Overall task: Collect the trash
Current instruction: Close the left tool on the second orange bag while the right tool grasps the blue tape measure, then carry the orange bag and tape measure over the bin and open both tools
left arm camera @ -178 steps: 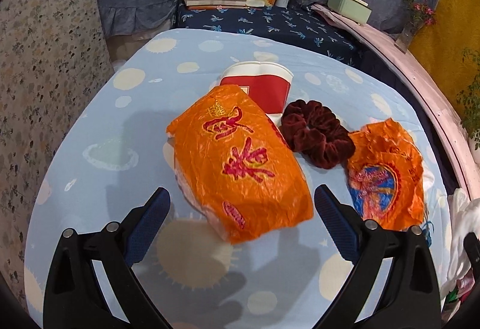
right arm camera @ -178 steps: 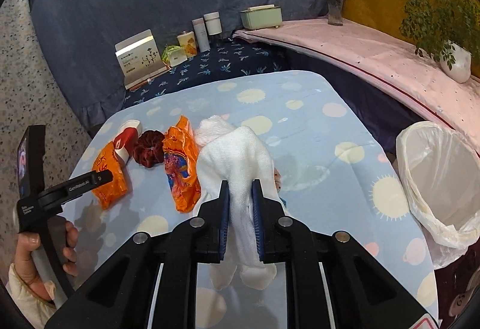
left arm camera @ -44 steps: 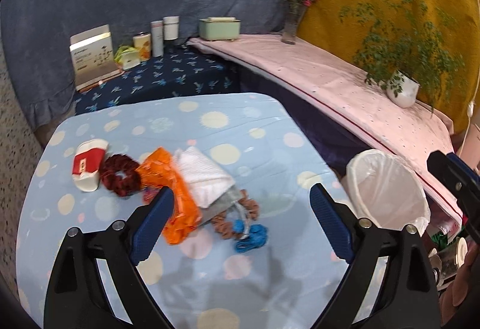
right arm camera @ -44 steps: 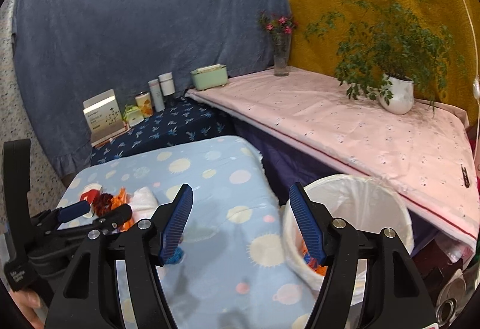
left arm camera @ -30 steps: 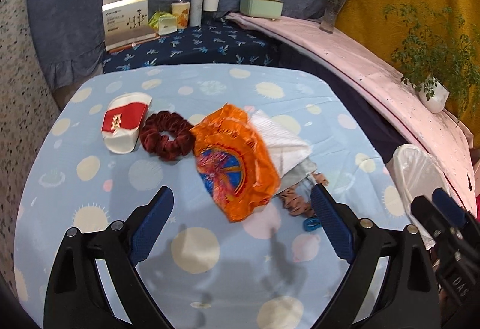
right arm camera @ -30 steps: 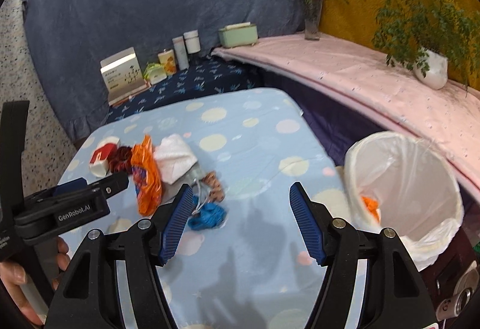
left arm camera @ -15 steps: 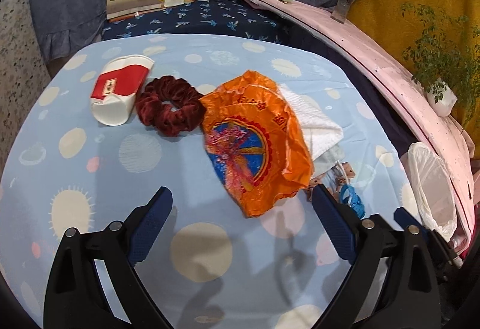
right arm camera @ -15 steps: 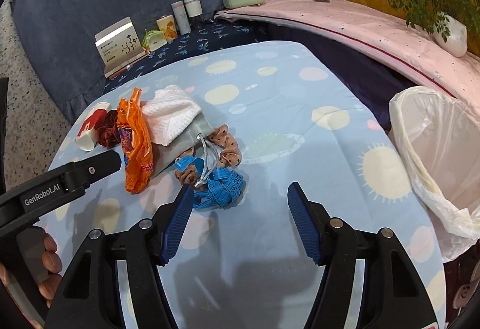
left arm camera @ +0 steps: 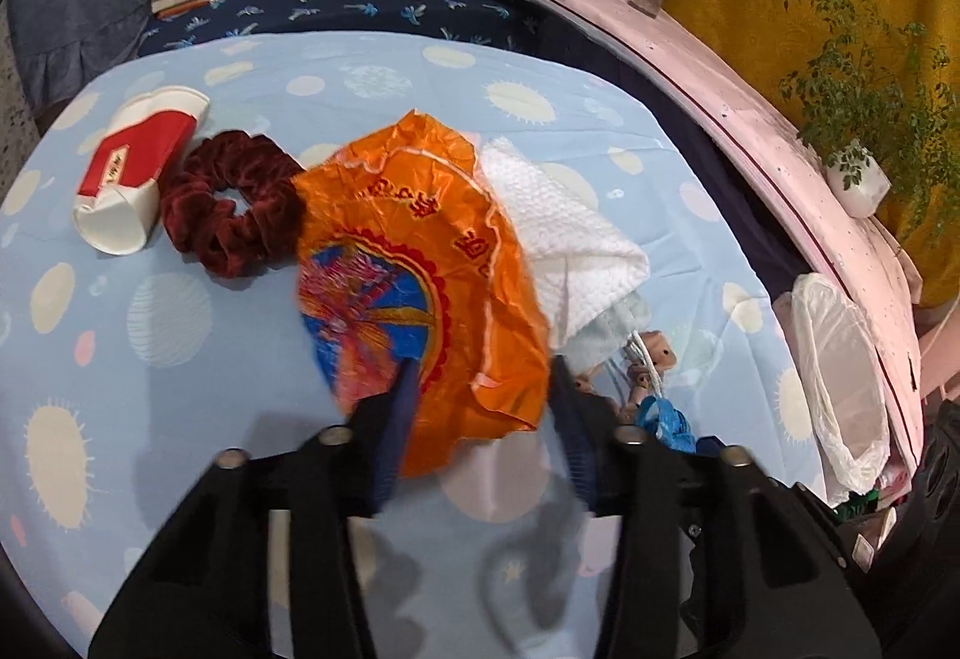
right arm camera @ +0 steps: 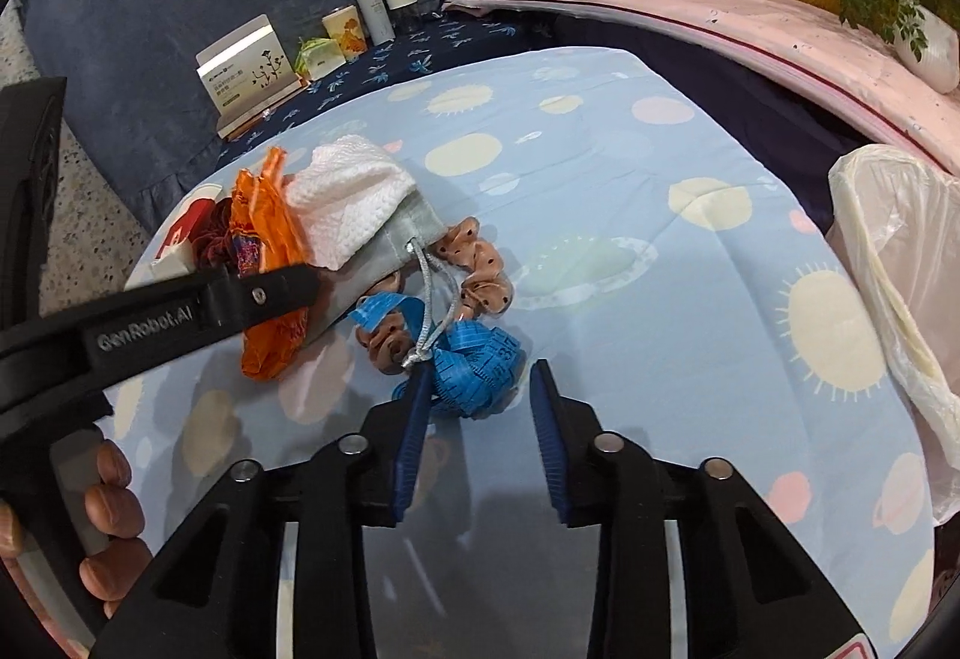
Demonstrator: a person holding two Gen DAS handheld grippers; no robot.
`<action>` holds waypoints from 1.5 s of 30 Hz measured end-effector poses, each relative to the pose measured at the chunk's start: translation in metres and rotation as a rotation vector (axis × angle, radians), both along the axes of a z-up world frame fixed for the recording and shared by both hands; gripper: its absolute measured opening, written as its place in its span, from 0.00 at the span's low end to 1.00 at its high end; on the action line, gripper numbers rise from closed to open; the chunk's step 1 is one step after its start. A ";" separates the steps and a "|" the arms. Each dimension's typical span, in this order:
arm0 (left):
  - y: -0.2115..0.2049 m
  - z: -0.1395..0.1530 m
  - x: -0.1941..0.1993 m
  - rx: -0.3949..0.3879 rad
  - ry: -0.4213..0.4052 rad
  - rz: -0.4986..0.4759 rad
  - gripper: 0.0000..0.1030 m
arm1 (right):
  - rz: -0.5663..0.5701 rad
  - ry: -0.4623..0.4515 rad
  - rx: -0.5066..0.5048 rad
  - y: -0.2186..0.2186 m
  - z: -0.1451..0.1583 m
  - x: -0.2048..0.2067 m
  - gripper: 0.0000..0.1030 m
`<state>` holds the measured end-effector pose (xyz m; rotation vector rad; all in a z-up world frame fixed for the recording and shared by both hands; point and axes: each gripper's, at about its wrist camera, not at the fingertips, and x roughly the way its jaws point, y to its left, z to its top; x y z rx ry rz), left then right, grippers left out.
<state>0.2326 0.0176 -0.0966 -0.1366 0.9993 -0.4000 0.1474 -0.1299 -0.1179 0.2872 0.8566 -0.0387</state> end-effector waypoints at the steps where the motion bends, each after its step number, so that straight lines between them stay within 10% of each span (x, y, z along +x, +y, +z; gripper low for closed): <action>1: 0.000 -0.002 -0.001 -0.006 0.004 -0.005 0.27 | 0.007 -0.002 0.005 0.001 0.000 0.000 0.22; 23: -0.008 0.088 -0.061 -0.053 -0.183 -0.038 0.08 | -0.070 -0.227 -0.010 -0.042 0.093 -0.063 0.17; 45: -0.142 0.154 -0.125 -0.038 -0.327 -0.316 0.09 | -0.238 -0.402 -0.104 -0.137 0.174 -0.128 0.17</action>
